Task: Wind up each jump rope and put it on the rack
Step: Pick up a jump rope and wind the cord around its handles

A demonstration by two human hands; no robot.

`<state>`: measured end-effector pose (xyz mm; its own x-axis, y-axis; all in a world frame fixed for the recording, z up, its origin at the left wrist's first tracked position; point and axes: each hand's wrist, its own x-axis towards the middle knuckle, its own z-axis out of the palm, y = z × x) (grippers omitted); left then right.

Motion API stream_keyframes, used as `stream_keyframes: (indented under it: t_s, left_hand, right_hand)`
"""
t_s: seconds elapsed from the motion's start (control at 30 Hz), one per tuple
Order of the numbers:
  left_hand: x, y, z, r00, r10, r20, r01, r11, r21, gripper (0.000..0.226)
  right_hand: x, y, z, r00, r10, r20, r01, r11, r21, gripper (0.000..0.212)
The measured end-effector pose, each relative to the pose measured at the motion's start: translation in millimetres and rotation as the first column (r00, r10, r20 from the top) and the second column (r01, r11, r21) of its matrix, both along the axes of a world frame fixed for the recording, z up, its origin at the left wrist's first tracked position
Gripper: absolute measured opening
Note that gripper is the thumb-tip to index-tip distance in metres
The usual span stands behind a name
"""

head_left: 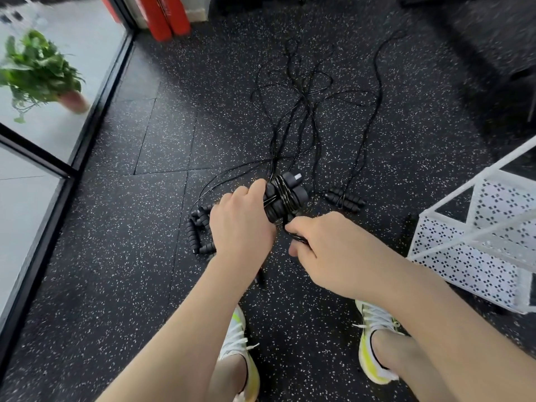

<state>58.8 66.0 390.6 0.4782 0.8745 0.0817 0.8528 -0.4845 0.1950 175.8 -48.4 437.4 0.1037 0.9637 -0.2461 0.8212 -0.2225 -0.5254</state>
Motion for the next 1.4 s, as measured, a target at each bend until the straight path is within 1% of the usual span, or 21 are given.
stream_keyframes:
  t_s: [0.07,0.13,0.23,0.3,0.4,0.5,0.63,0.77,0.83,0.9,1.0,1.07,1.13,1.2,1.27,1.33,1.4]
  left_hand:
    - [1.1,-1.3,-0.4,0.999,-0.036,-0.019,0.036,0.999,0.011,0.043]
    - [2.3,-2.5,-2.3,0.994,-0.109,-0.02,0.11,0.993,0.039,0.042]
    - [3.1,-3.1,-8.4,0.972,-0.236,-0.013,0.236,0.968,0.085,0.041]
    - [3.4,-3.9,-12.5,0.955,-0.296,0.001,0.294,0.948,0.122,0.043]
    - [5.8,-7.8,-14.4,0.922,-0.383,0.052,0.371,0.915,0.158,0.044]
    - [7.9,-11.1,-12.0,0.867,-0.489,0.094,0.47,0.866,0.169,0.042]
    - [8.7,-14.6,-6.6,0.802,-0.584,0.121,0.564,0.809,0.164,0.039]
    - [9.1,-15.1,-3.3,0.773,-0.601,0.203,0.571,0.799,0.189,0.045]
    - [8.4,-15.3,-1.6,0.765,-0.584,0.272,0.555,0.812,0.18,0.048]
    - [7.2,-16.2,2.1,0.772,-0.528,0.355,0.515,0.846,0.137,0.048]
    - [5.9,-18.3,10.4,0.818,-0.358,0.45,0.385,0.922,0.033,0.052]
    - [7.5,-18.7,15.3,0.854,-0.241,0.462,0.29,0.956,-0.037,0.053]
    - [10.5,-19.0,18.5,0.886,-0.141,0.442,0.204,0.974,-0.098,0.052]
    - [13.7,-17.9,21.0,0.909,-0.04,0.415,0.114,0.981,-0.156,0.05]
    - [15.5,-15.2,23.7,0.925,0.05,0.376,0.035,0.976,-0.216,0.046]
    - [16.7,-12.5,25.2,0.95,0.101,0.297,-0.026,0.969,-0.247,0.036]
    - [16.7,-11.3,23.8,0.969,0.112,0.218,-0.062,0.972,-0.226,0.027]
  right_hand:
    - [1.6,-0.3,-0.8,1.0,0.02,0.022,-0.021,0.999,0.033,0.022]
    - [5.7,0.5,-1.2,1.0,0.004,0.03,-0.007,0.995,0.095,0.023]
    - [19.4,2.8,1.4,0.997,-0.077,-0.001,0.075,0.972,0.224,0.021]
    - [33.8,3.4,1.9,0.986,-0.153,-0.067,0.166,0.943,0.288,0.014]
    - [54.3,3.5,0.7,0.947,-0.246,-0.205,0.297,0.915,0.273,0.013]
    - [66.4,3.4,0.3,0.901,-0.278,-0.334,0.368,0.897,0.245,0.01]
    - [77.7,1.4,0.8,0.871,-0.249,-0.424,0.357,0.913,0.197,0.01]
    - [88.5,0.9,-3.9,0.823,-0.22,-0.523,0.345,0.926,0.154,0.009]
    - [91.1,2.3,-9.1,0.752,-0.202,-0.628,0.358,0.925,0.13,0.01]
    - [88.4,4.6,-17.3,0.667,-0.207,-0.715,0.402,0.909,0.112,0.012]
    - [73.9,10.2,-28.2,0.58,-0.225,-0.783,0.467,0.88,0.092,0.026]
    - [60.8,13.1,-31.4,0.558,-0.222,-0.8,0.493,0.863,0.105,0.029]
    - [48.8,15.0,-33.5,0.59,-0.282,-0.757,0.52,0.85,0.089,0.033]
    - [37.3,15.4,-38.4,0.674,-0.327,-0.662,0.486,0.872,0.065,0.036]
    - [26.1,15.2,-42.8,0.776,-0.317,-0.545,0.423,0.903,0.078,0.034]
    - [18.2,15.1,-48.0,0.839,-0.297,-0.456,0.374,0.923,0.088,0.029]
    - [12.5,14.8,-48.3,0.895,-0.27,-0.355,0.316,0.946,0.075,0.025]
